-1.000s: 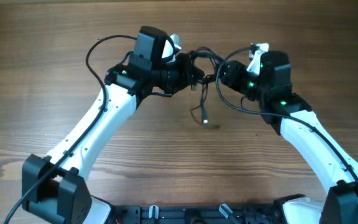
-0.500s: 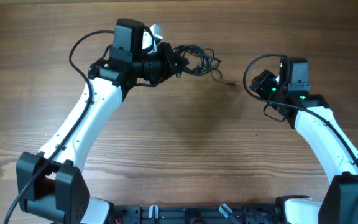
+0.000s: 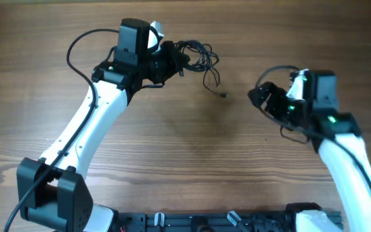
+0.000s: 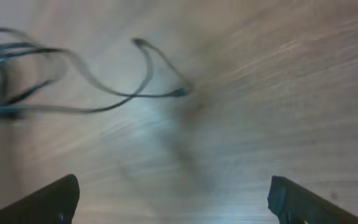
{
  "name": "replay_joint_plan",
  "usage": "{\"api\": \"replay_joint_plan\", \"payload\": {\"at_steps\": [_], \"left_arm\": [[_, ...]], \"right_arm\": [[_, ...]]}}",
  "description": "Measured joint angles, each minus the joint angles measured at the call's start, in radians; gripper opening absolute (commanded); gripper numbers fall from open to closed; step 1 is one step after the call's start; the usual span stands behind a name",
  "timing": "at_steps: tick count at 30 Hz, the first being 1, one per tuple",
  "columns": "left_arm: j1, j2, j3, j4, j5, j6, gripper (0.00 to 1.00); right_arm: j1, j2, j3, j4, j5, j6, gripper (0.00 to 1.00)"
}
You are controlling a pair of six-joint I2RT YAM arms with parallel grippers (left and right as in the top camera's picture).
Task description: Untangle cables
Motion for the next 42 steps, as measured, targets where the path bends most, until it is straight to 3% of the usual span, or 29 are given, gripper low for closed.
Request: {"api": "replay_joint_plan", "payload": {"at_steps": [3, 6, 10, 14, 15, 16, 22, 25, 30, 34, 42], "left_arm": [[0.000, -0.001, 0.000, -0.002, -0.036, -0.024, 0.04], [0.000, -0.002, 0.000, -0.003, -0.076, -0.121, 0.04], [0.000, -0.002, 0.000, -0.019, -0.128, -0.288, 0.04], [0.000, -0.002, 0.000, -0.028, -0.159, -0.387, 0.04], [0.000, -0.002, 0.000, -0.028, -0.167, -0.397, 0.04], [0.000, -0.002, 0.000, -0.027, -0.173, -0.402, 0.04], [0.009, -0.003, 0.000, -0.040, -0.191, -0.455, 0.04], [0.040, -0.003, 0.000, -0.124, -0.207, -0.630, 0.04], [0.059, -0.005, 0.000, -0.185, -0.214, -0.885, 0.04], [0.059, -0.005, 0.000, -0.183, -0.178, -0.930, 0.04], [-0.015, -0.005, 0.000, -0.167, -0.097, -0.975, 0.04]], "right_arm": [[0.000, -0.230, 0.003, -0.166, 0.056, 0.072, 1.00], [0.000, -0.338, 0.004, -0.360, 0.151, 0.291, 1.00], [0.000, -0.338, 0.002, -0.454, 0.168, 0.622, 1.00], [0.000, -0.215, 0.002, -0.423, 0.106, 0.705, 0.99], [0.000, -0.174, 0.001, -0.412, 0.076, 0.714, 0.92], [0.002, -0.111, 0.000, -0.370, 0.018, 0.710, 0.87], [0.140, 0.153, -0.007, -0.005, -0.180, 0.592, 0.88], [0.230, 0.239, -0.010, 0.264, -0.215, 0.633, 0.89], [0.328, 0.328, -0.012, 0.591, -0.204, 0.858, 0.85], [0.388, 0.380, -0.012, 0.638, -0.119, 0.972, 0.86], [0.393, 0.383, -0.012, 0.677, -0.013, 1.025, 0.86]]}}
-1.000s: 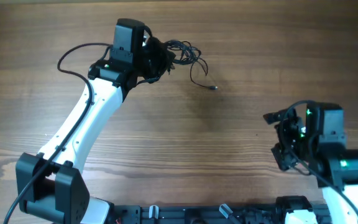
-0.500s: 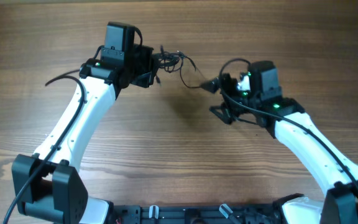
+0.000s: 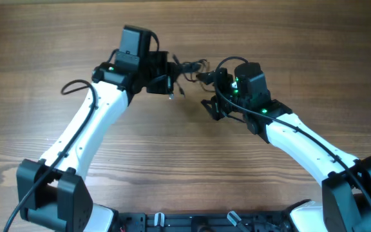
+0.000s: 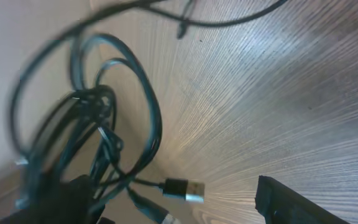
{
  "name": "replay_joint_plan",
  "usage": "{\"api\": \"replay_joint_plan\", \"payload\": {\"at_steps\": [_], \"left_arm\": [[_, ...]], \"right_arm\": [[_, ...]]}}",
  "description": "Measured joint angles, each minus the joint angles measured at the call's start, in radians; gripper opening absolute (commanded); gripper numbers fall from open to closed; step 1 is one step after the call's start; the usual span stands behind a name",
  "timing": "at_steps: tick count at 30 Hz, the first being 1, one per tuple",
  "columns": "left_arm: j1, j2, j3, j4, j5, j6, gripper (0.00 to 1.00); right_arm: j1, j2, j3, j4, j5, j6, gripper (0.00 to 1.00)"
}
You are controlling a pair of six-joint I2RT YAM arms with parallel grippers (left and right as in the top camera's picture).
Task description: Untangle cables
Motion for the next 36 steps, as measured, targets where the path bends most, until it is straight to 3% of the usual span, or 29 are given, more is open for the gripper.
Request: {"api": "replay_joint_plan", "payload": {"at_steps": [8, 13, 15, 25, 30, 36], "left_arm": [[-0.058, -0.001, 0.000, 0.261, 0.121, -0.084, 0.04], [0.010, -0.001, 0.000, 0.323, 0.139, -0.119, 0.04], [0.042, -0.001, 0.000, 0.302, 0.138, -0.118, 0.04], [0.052, -0.001, 0.000, 0.224, 0.098, -0.045, 0.04], [0.052, -0.001, 0.000, 0.153, 0.088, -0.012, 0.04], [0.052, -0.001, 0.000, 0.152, 0.088, -0.005, 0.04]], "right_arm": [[0.000, 0.000, 0.000, -0.021, 0.016, -0.033, 0.82], [-0.002, 0.004, 0.004, -0.365, 0.173, -0.210, 0.87], [-0.011, 0.008, 0.004, -0.391, 0.202, -0.233, 0.89], [-0.042, 0.009, 0.004, -0.346, 0.177, -0.246, 0.95], [-0.042, 0.012, 0.002, -0.188, 0.177, -0.178, 0.87], [-0.042, 0.013, 0.002, -0.063, 0.177, -0.117, 0.87]]}}
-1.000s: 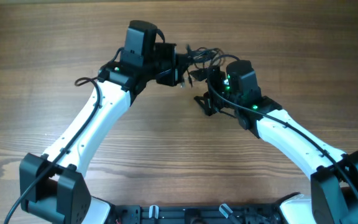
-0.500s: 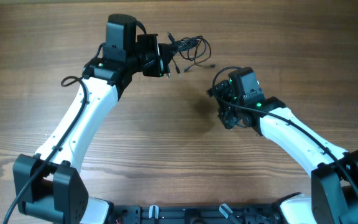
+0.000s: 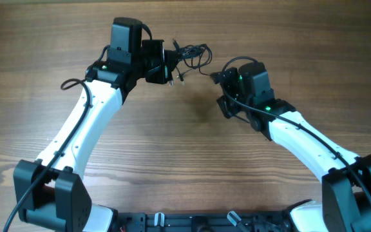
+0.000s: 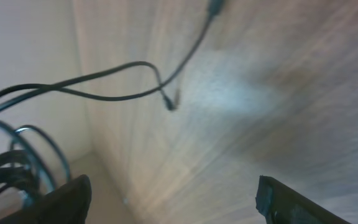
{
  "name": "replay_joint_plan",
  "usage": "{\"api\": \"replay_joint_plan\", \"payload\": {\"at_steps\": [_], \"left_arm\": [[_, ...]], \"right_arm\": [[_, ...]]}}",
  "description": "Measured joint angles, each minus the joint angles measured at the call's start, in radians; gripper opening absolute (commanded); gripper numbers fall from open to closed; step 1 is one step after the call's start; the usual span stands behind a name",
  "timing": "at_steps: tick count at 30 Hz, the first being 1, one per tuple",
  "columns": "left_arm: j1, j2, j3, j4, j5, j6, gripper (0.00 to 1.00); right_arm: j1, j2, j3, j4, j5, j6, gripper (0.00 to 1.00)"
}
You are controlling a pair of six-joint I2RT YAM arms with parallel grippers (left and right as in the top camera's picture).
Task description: Untangle cables
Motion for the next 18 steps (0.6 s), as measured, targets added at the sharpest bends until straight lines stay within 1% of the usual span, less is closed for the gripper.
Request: {"api": "replay_joint_plan", "payload": {"at_steps": [4, 8, 13, 15, 17, 18], "left_arm": [[0.000, 0.000, 0.000, -0.003, -0.003, 0.000, 0.04], [-0.011, 0.000, 0.000, -0.003, -0.005, 0.000, 0.04], [-0.092, 0.000, 0.000, -0.002, -0.006, -0.002, 0.04], [-0.117, 0.000, 0.000, -0.001, -0.007, -0.025, 0.04], [-0.138, 0.000, 0.000, 0.028, -0.007, -0.071, 0.04], [-0.148, 0.000, -0.002, 0.107, -0.006, -0.088, 0.04]], "right_arm": [[0.002, 0.000, 0.000, 0.066, 0.000, 0.008, 0.87], [0.011, 0.000, 0.000, 0.080, 0.000, 0.011, 0.87], [0.011, 0.000, 0.000, 0.120, 0.013, 0.011, 0.87], [0.011, 0.000, 0.000, 0.121, 0.016, 0.011, 0.86], [0.011, 0.000, 0.000, 0.107, 0.021, 0.009, 0.86], [0.011, 0.000, 0.000, 0.090, 0.023, 0.006, 0.86]]}}
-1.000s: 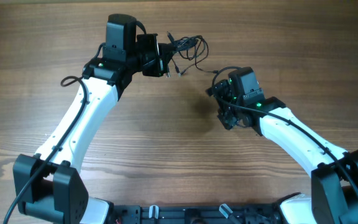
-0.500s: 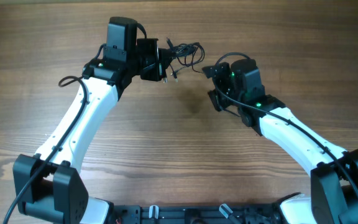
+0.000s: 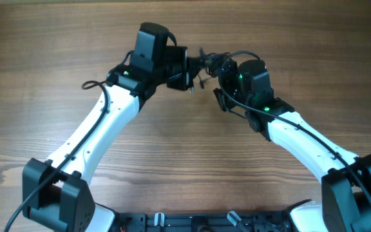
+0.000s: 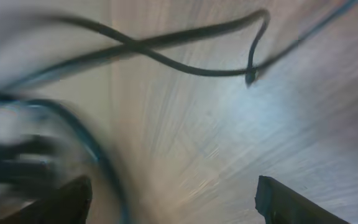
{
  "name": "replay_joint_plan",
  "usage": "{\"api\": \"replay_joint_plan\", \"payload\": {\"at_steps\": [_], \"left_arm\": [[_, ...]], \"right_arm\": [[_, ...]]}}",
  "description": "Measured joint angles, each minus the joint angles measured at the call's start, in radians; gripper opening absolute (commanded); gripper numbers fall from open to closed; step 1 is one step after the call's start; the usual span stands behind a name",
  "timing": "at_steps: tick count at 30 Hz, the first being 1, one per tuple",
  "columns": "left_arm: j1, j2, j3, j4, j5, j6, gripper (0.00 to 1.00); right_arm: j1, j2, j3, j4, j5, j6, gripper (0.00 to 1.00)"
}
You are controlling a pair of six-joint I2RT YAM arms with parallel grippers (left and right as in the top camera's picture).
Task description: Untangle cables
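Observation:
The black cable bundle hangs between my two grippers at the far middle of the table. My left gripper is shut on its left side, and a small plug dangles just below the fingers. From the right, my right gripper is close against the bundle. In the right wrist view the right gripper is wide open with nothing between its fingers. A thin cable strand crosses above it, and the blurred bundle sits by the left finger.
The bare wooden table lies all around. Both white arms reach in from the near edge and meet at the far centre. My left arm's own wire loops out beside its elbow.
My left gripper has moved right with the bundle, closing the gap to the right gripper. The right gripper stayed open and now has the bundle beside its left finger.
At first my left gripper held the tangle at the far left-centre while my right gripper stood open far off on the right. The right gripper then stood beside the tangle, then a little right of it. Now both grippers meet at the bundle.

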Motion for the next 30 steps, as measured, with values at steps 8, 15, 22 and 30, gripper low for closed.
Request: {"api": "replay_joint_plan", "payload": {"at_steps": [8, 15, 22, 30], "left_arm": [[0.039, -0.002, 0.000, 0.136, -0.002, -0.026, 0.04], [0.158, -0.002, 0.000, 0.120, -0.021, 0.013, 0.04], [0.285, -0.002, 0.000, 0.123, -0.049, 0.136, 0.04], [0.252, -0.002, 0.003, -0.063, 0.064, 0.993, 0.04]], "right_arm": [[0.000, 0.000, 0.008, -0.388, 0.032, -0.208, 0.86], [0.000, 0.000, 0.006, -0.613, 0.076, -0.360, 0.88], [0.000, 0.000, 0.006, -0.642, 0.087, -0.412, 1.00], [-0.140, 0.000, 0.004, -0.377, -0.197, -0.912, 1.00]]}}
